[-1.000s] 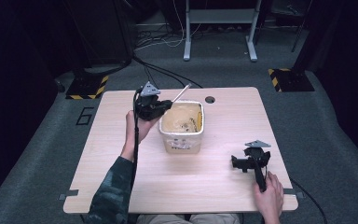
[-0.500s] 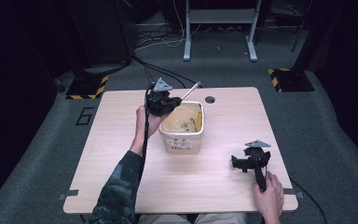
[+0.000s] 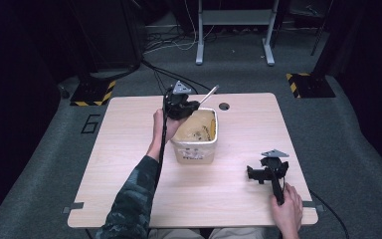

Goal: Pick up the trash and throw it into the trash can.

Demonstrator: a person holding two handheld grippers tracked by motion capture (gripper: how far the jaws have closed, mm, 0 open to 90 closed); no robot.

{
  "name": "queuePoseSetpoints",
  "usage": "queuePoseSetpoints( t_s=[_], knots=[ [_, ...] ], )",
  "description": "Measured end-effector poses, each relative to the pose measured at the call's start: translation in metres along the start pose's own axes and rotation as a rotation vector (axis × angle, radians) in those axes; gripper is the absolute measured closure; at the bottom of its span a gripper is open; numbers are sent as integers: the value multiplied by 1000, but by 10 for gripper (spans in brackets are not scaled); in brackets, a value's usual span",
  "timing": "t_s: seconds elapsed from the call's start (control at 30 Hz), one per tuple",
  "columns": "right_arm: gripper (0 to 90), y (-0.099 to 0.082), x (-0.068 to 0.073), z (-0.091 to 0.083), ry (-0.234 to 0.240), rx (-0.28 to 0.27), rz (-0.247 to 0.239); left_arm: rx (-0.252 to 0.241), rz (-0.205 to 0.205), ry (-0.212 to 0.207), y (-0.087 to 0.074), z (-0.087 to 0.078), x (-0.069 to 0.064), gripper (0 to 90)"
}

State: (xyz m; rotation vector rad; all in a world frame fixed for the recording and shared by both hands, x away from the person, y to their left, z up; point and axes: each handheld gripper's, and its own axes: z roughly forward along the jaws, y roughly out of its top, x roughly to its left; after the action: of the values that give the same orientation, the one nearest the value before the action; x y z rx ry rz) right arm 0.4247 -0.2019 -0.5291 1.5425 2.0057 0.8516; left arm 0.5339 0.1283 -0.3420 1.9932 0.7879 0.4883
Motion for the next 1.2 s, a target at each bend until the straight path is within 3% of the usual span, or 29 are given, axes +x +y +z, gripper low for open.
queuePoseSetpoints(
  t_s=[0.03, 0.17, 0.2, 0.3, 0.47, 0.63, 0.9, 1.03, 1.2],
  knots=[
    [0, 0, 0, 0, 0, 0, 0, 3, -4, 0, 0, 2, 0, 844],
    [0, 0, 0, 0, 0, 0, -1, 27, -33, 4, -3, 4, 5, 590],
    [0, 0, 0, 0, 0, 0, -1, 34, -44, 4, -4, 4, 6, 590],
    [0, 0, 0, 0, 0, -1, -1, 10, -83, 18, -10, -5, 9, 389],
    [0, 0, 0, 0, 0, 0, -1, 2, -74, 29, -20, -22, 6, 232],
    [0, 0, 0, 0, 0, 0, -1, 4, -76, 34, -32, -35, 6, 155],
    [0, 0, 0, 0, 0, -1, -1, -11, -88, 56, -64, -64, 8, 130],
    [0, 0, 0, 0, 0, 0, -1, -1, -92, 68, -76, -72, 9, 123],
    [0, 0, 0, 0, 0, 0, -1, 14, -94, 91, -102, -89, 7, 115]
  ],
)
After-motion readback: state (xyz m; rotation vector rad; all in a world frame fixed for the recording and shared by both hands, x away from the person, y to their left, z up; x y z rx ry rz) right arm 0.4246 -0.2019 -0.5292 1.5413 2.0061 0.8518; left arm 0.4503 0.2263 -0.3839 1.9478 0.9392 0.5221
